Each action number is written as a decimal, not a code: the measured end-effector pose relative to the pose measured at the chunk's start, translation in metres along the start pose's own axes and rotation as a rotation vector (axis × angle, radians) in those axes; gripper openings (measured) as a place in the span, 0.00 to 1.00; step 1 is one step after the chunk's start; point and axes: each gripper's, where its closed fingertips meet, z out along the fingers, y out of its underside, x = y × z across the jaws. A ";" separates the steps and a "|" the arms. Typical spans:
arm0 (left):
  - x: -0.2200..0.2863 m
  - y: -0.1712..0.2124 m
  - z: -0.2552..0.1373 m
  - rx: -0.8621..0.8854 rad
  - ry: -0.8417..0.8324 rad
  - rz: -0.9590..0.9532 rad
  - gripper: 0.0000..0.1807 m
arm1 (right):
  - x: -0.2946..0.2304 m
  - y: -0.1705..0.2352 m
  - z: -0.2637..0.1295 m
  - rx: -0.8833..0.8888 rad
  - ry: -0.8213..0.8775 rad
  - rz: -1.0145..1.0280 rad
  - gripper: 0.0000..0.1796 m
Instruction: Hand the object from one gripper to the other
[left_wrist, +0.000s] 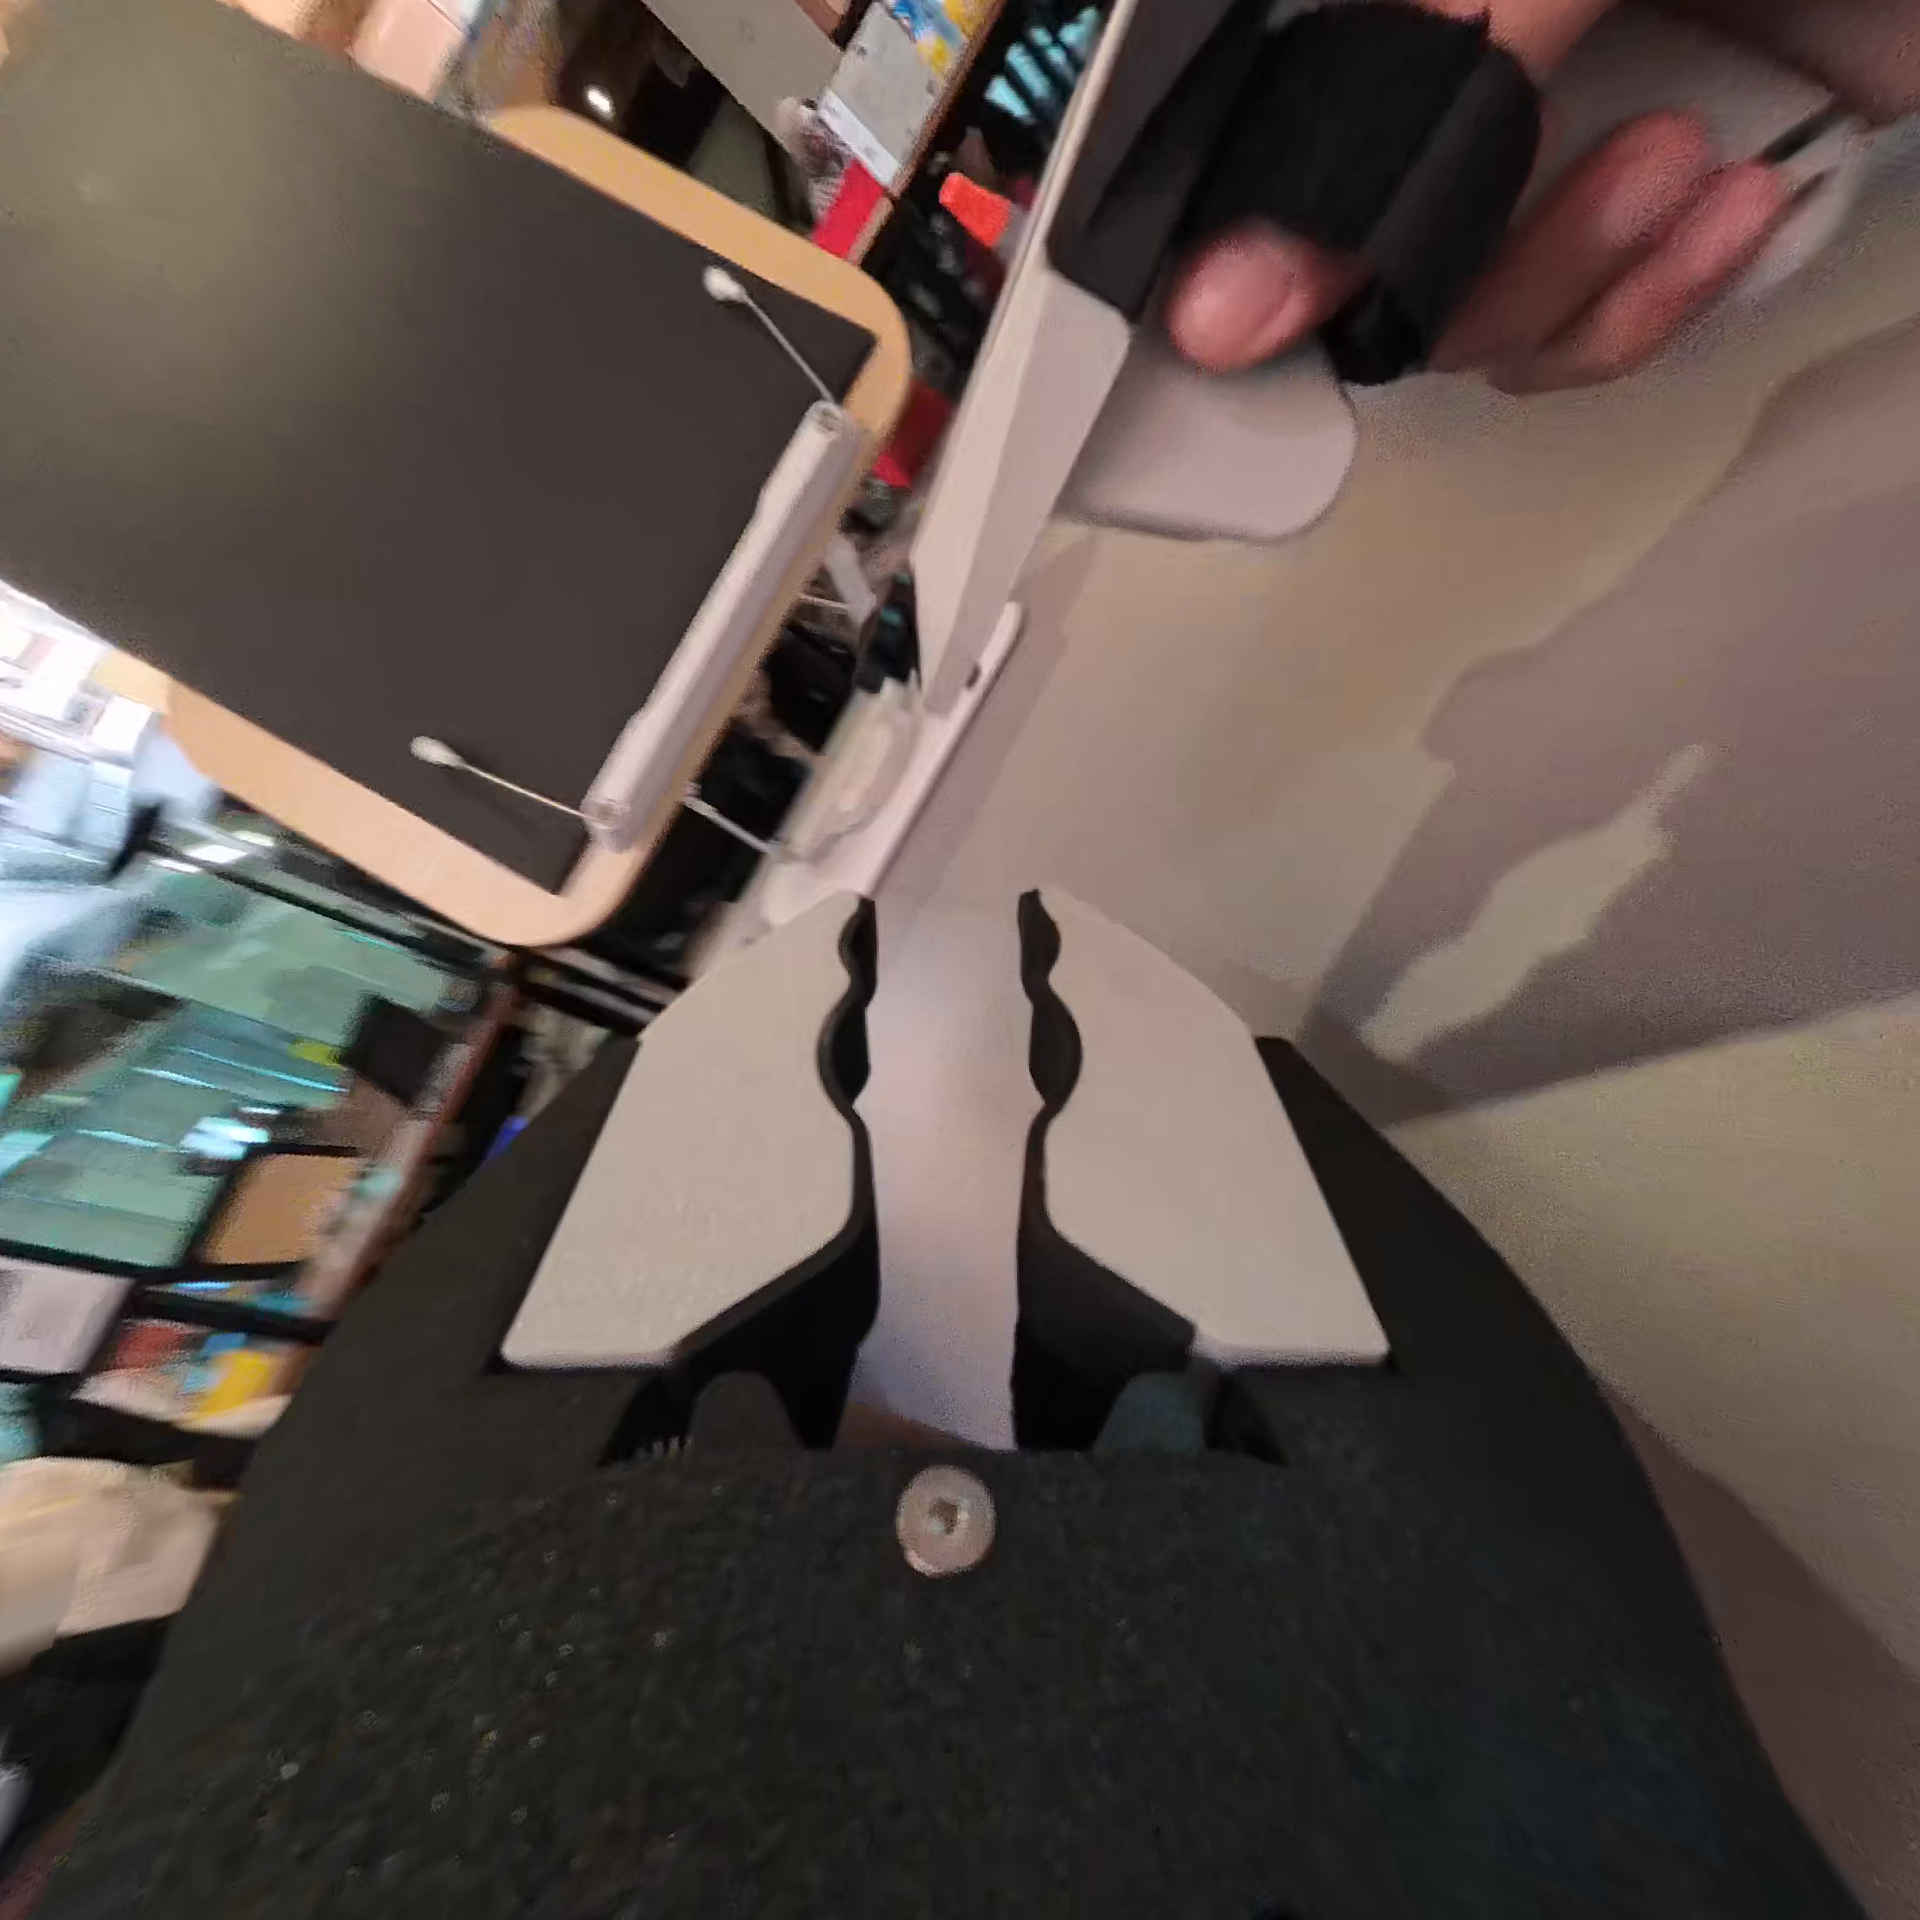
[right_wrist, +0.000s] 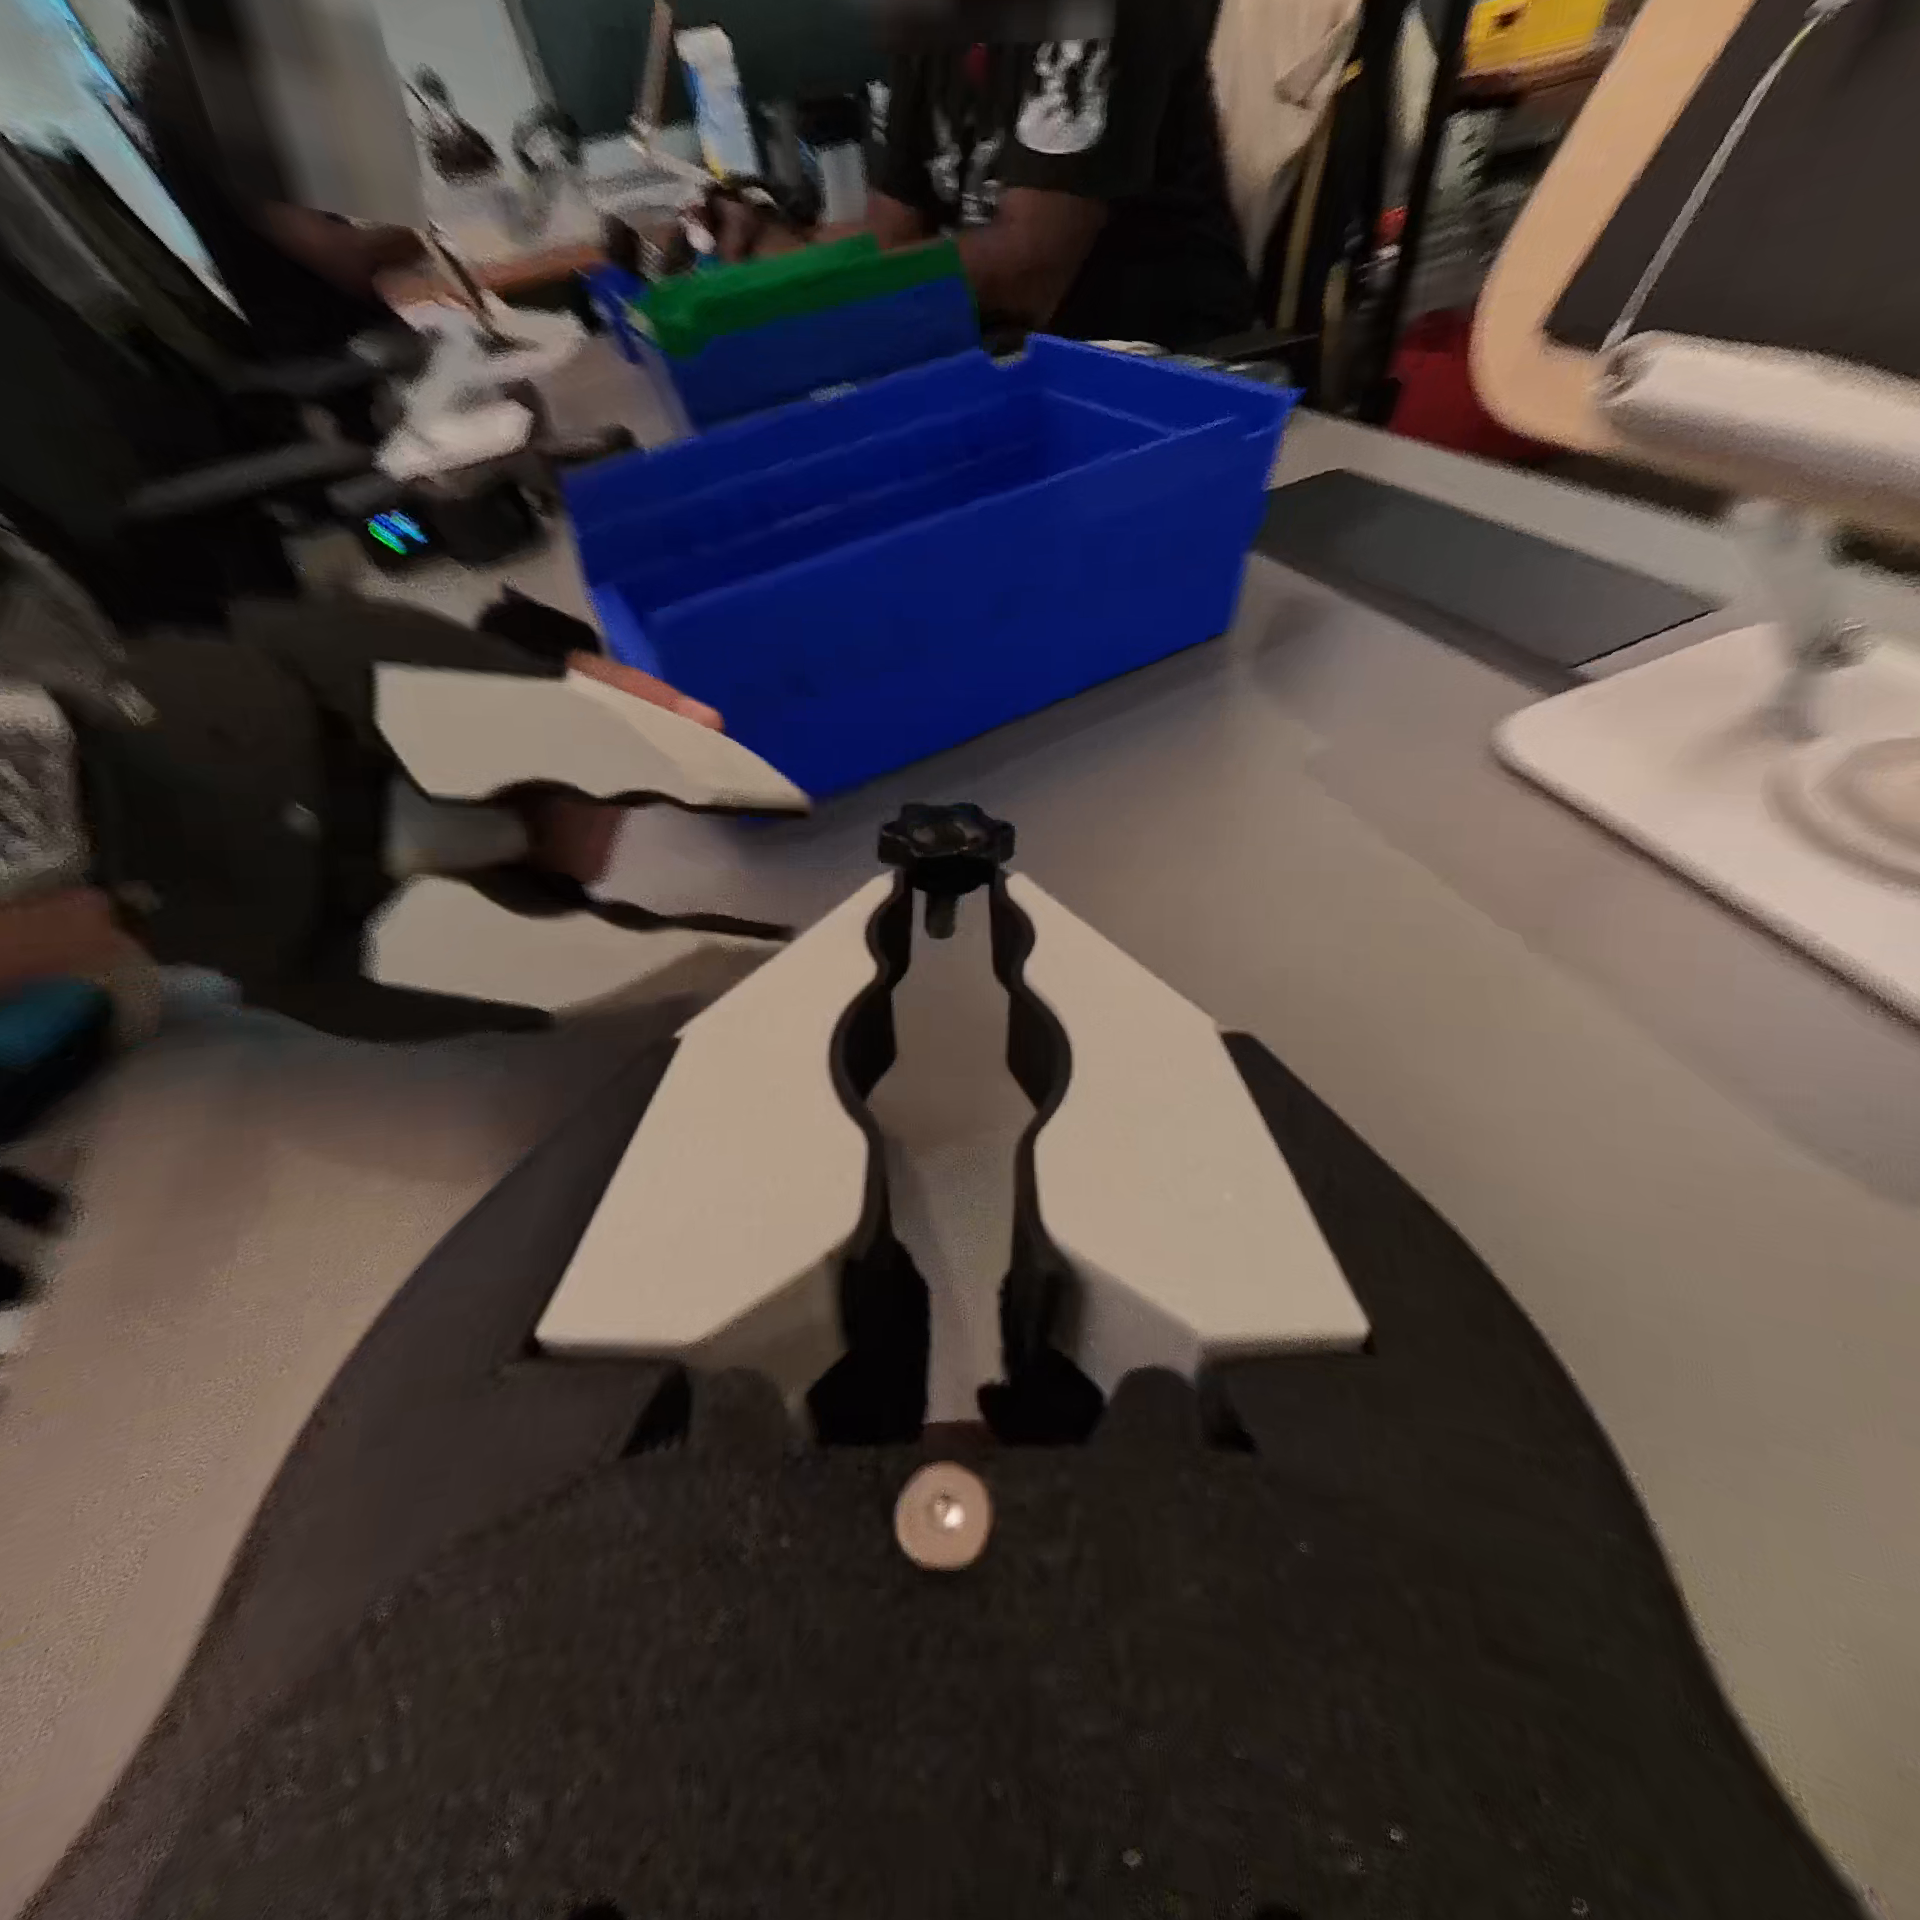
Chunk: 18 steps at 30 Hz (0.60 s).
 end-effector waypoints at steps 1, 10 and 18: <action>0.002 0.000 0.000 0.003 0.044 -0.075 0.14 | 0.006 0.000 -0.004 -0.011 0.048 -0.084 0.08; -0.009 -0.018 -0.005 0.053 0.320 -0.741 0.15 | -0.008 0.013 0.013 -0.197 0.363 -0.879 0.08; 0.004 -0.013 -0.003 0.022 0.376 -0.742 0.15 | -0.028 0.018 0.025 -0.218 0.388 -1.085 0.08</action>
